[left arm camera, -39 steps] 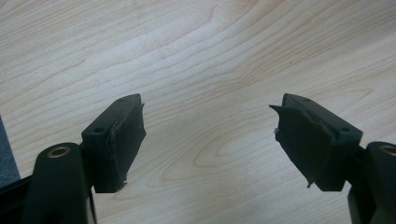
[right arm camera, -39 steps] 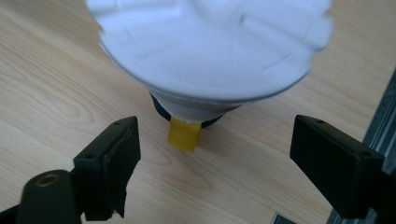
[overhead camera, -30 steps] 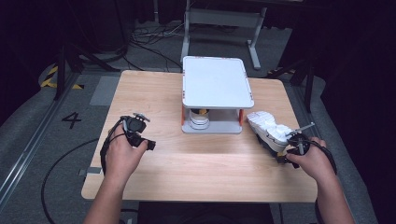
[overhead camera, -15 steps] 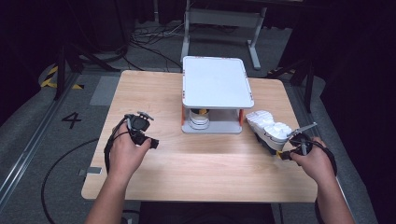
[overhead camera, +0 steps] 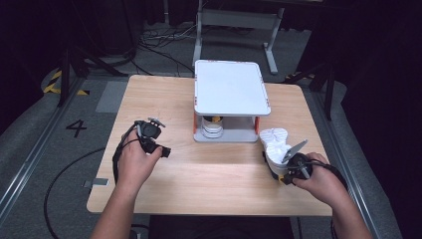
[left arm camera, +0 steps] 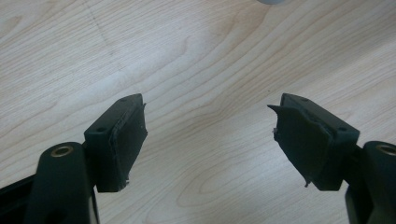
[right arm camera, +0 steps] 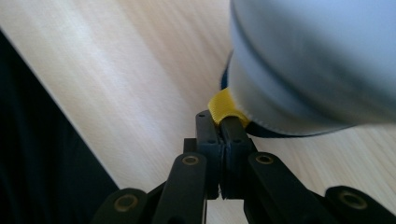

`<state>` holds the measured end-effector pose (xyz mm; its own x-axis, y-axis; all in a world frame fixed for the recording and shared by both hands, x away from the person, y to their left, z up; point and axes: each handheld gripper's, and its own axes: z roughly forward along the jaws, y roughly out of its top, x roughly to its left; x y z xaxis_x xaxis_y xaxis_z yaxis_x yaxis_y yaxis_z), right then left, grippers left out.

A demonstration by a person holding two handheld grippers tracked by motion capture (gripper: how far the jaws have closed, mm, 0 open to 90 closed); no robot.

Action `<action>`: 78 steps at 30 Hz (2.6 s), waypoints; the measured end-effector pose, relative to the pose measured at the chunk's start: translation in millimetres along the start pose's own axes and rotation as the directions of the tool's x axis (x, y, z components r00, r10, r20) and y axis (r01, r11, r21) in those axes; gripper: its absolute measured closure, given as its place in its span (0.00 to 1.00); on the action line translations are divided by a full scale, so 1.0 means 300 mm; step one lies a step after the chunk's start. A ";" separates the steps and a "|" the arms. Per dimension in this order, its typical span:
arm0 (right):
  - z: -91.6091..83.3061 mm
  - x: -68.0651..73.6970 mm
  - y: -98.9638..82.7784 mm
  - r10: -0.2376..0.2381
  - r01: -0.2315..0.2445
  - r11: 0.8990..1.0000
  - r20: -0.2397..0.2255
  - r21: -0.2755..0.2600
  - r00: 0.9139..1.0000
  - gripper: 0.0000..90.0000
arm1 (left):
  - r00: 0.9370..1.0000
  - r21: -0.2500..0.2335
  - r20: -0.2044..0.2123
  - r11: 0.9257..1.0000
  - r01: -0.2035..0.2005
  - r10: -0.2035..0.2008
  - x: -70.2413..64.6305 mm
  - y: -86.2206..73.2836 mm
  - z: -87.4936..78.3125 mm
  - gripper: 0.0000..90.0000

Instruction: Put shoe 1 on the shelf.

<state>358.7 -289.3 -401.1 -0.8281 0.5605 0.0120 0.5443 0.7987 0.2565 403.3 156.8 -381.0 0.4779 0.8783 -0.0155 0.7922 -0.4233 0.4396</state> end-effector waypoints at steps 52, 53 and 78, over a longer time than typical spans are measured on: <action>0.105 -0.194 -0.009 0.006 -0.006 0.951 -0.001 -0.310 1.000 0.94 | 1.000 0.018 -0.014 0.999 0.029 -0.028 0.015 -0.042 -0.005 0.28; 0.102 -0.193 -0.007 0.009 -0.009 0.948 -0.002 -0.318 1.000 0.95 | 1.000 0.016 -0.014 1.000 0.026 -0.025 0.015 -0.041 -0.004 0.28; 0.066 -0.024 0.264 -0.176 0.207 0.925 0.125 -0.319 0.977 1.00 | 0.995 0.000 -0.033 0.996 0.091 -0.091 0.059 -0.116 -0.042 0.28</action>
<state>410.4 -225.8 -399.9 -0.8875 0.4343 -0.1538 0.2893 0.7851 0.5476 379.2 189.8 -385.2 0.3911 0.9200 -0.0256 0.8322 -0.3417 0.4367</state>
